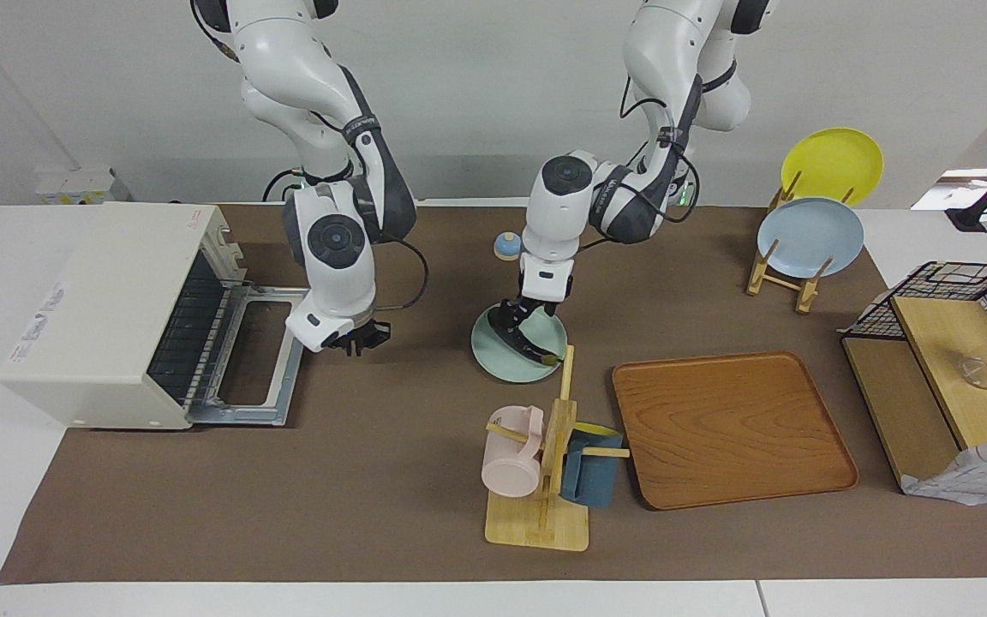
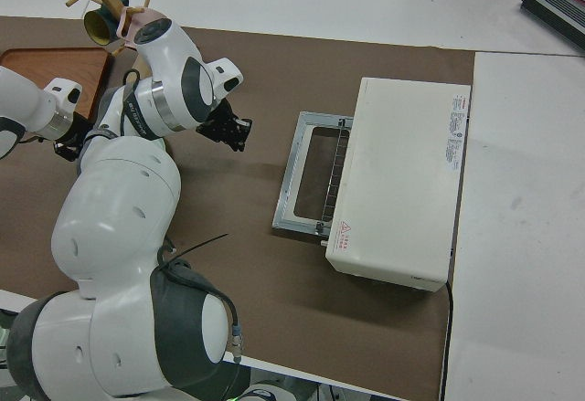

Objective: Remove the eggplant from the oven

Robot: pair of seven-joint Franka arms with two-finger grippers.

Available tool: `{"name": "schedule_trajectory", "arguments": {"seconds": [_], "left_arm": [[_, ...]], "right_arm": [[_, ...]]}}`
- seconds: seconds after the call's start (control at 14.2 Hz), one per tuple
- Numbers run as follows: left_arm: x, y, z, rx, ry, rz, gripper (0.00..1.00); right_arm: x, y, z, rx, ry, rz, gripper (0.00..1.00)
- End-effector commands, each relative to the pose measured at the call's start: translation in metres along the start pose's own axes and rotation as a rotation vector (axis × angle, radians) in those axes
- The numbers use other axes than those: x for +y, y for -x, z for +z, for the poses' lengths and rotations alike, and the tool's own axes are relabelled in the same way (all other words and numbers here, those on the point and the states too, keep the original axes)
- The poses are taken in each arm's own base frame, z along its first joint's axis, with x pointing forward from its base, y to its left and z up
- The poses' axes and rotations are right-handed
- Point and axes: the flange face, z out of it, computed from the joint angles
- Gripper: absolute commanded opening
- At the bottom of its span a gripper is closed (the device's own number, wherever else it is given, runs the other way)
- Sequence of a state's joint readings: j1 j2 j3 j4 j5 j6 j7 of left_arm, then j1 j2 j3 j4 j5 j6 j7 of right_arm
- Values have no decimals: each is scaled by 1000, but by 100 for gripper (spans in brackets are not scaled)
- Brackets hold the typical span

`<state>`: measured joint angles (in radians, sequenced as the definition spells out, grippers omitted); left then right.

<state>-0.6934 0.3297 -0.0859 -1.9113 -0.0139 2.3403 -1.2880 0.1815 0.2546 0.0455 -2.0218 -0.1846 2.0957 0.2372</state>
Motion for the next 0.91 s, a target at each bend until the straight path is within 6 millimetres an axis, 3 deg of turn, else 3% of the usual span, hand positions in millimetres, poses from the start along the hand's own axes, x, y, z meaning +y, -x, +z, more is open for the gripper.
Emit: {"name": "schedule_trajectory", "arguments": {"seconds": [0.0, 0.07, 0.14, 0.21, 0.28, 0.42, 0.49, 0.56, 0.63, 0.7, 0.77, 0.84], "left_arm": [[8, 7, 19, 13, -34, 12, 78], [7, 8, 23, 27, -44, 31, 57], [5, 9, 29, 27, -65, 42, 26], [5, 8, 26, 46, -94, 67, 5], [5, 5, 19, 61, -142, 85, 0], [0, -19, -7, 78, -195, 93, 0], [-17, -52, -28, 81, -185, 113, 0], [-45, -88, -31, 67, -201, 162, 0], [-66, -125, -30, 63, -195, 193, 0], [-93, -181, -30, 77, -158, 237, 0], [-116, -218, -30, 91, -136, 281, 0], [-129, -241, -18, 88, -133, 324, 0]], "right_arm": [[33, 12, 5, 9, 19, -39, 8], [32, 13, 9, 1, 19, -39, 9], [33, 12, 11, 16, 14, -39, 9], [35, 14, 16, 12, 12, -35, 9], [35, 13, 15, 27, 9, -36, 9], [38, 13, 16, 31, 41, -92, 9], [40, 13, 15, 28, 85, -154, 9], [44, 12, 14, 24, 113, -183, 9], [47, 11, 12, 16, 119, -199, 9], [51, 8, 3, 7, 125, -221, 9], [54, 4, -7, -3, 130, -236, 8], [57, 1, -16, -14, 137, -254, 7]]}}
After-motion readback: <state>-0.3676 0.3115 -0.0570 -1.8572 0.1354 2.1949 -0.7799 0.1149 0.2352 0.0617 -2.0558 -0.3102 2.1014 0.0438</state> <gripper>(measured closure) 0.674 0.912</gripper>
